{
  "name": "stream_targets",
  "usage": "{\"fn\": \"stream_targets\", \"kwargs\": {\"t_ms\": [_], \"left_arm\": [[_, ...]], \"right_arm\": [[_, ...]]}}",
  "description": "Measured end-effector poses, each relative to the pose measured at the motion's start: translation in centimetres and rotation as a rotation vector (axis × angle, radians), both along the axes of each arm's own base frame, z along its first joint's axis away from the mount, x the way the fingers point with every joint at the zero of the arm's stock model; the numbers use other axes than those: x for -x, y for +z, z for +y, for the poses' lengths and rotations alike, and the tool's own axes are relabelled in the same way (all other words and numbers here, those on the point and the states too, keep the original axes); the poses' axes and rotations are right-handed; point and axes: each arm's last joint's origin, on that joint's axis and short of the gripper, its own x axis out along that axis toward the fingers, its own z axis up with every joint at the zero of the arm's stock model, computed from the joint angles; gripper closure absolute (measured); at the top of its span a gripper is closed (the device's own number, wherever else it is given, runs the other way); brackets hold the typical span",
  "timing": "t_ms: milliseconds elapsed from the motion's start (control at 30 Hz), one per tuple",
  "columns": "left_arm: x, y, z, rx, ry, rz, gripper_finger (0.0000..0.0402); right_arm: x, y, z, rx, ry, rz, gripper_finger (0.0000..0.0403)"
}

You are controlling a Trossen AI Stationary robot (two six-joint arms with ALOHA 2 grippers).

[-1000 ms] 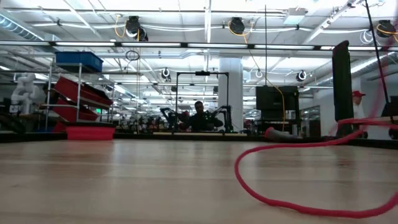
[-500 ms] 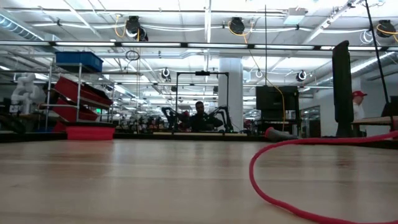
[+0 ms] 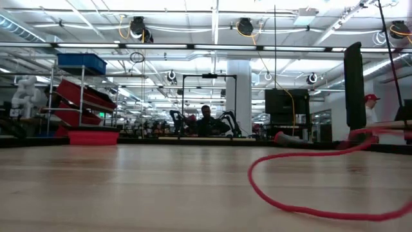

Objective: Coil cords
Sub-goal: Coil the red wire onto the spool

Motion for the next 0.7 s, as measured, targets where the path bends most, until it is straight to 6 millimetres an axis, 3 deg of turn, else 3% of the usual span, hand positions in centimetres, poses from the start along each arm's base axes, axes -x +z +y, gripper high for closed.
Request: {"fn": "stream_targets", "kwargs": {"t_ms": [467,700], "left_arm": [[1.7,-0.1,-2.4,-0.022,-0.057,0.031,0.0402],[4.5,1.7,-4.2,-0.029,-0.122,0.043,0.0402]], "right_arm": [[3.0,1.3,0.6,0.074,0.04,0.016,0.0403],[6.0,2.2,0.7,0.017,0.139,0.016,0.0403]]}}
